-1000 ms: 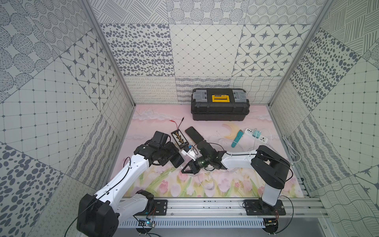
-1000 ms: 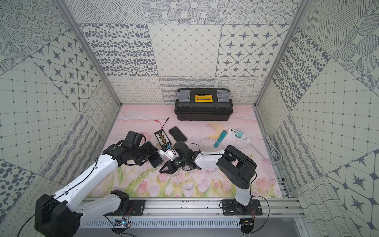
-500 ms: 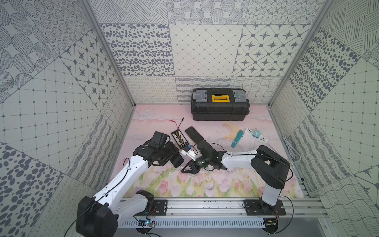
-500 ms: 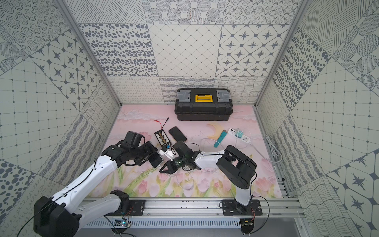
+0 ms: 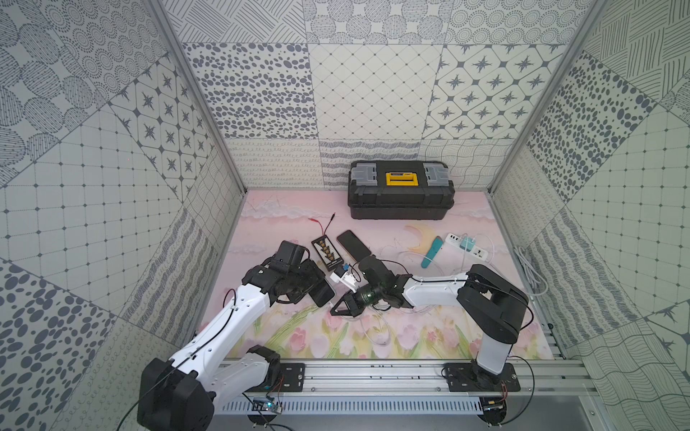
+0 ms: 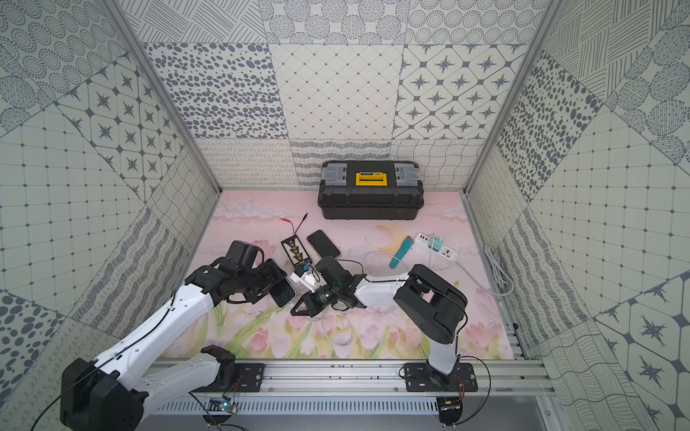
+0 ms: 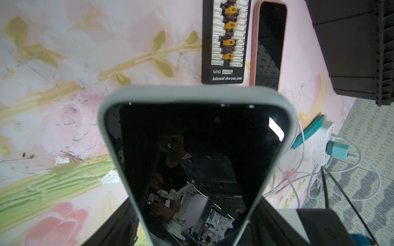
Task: Plug the charging cable into the phone
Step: Insert the charging cable into the phone.
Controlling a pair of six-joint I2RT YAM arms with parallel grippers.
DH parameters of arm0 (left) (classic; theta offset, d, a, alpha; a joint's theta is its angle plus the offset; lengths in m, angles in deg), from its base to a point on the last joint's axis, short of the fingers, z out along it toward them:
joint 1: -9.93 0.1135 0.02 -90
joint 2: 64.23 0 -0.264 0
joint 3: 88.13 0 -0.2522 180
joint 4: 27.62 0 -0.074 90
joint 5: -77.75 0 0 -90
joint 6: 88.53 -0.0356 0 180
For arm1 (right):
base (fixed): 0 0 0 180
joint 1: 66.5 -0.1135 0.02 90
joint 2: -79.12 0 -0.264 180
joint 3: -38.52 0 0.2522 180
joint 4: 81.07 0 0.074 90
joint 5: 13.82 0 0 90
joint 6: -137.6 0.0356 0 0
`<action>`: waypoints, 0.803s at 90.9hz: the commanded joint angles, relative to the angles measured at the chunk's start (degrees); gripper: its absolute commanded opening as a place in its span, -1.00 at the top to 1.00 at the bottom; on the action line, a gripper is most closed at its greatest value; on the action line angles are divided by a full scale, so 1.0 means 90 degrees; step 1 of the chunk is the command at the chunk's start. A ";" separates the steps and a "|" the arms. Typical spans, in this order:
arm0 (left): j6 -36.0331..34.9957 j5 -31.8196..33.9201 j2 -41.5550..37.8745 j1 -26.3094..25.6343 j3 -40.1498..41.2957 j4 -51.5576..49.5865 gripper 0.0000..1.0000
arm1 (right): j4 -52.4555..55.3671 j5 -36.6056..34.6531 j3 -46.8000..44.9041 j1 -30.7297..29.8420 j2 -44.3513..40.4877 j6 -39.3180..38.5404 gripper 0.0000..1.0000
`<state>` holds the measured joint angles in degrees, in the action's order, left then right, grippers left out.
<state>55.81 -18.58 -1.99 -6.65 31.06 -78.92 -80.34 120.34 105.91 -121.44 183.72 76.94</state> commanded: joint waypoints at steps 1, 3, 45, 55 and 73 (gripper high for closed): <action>-0.0078 -0.0240 -0.0010 -0.0033 0.0032 0.0118 0.79 | -0.0203 0.0000 0.0109 0.0030 -0.0175 -0.0067 1.00; -0.0066 -0.0243 -0.0016 -0.0031 0.0032 0.0116 0.79 | -0.0202 -0.0011 0.0116 0.0027 -0.0166 -0.0067 1.00; 0.0213 -0.0466 0.0058 -0.0028 0.0311 0.0545 0.79 | -0.0603 0.0132 0.0297 0.0030 0.0109 0.0350 1.00; 0.0250 -0.0503 0.0044 -0.0033 0.0276 0.0539 0.78 | -0.0604 0.0114 0.0297 0.0031 0.0146 0.0336 1.00; 0.0270 -0.0615 -0.0082 -0.0031 0.0307 0.0524 0.78 | -0.0595 0.0025 0.0296 0.0036 0.0167 0.0303 1.00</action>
<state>57.30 -18.82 -1.84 -6.65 33.66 -75.64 -80.43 121.18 106.17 -121.40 184.53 79.98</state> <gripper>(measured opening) 0.771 0.097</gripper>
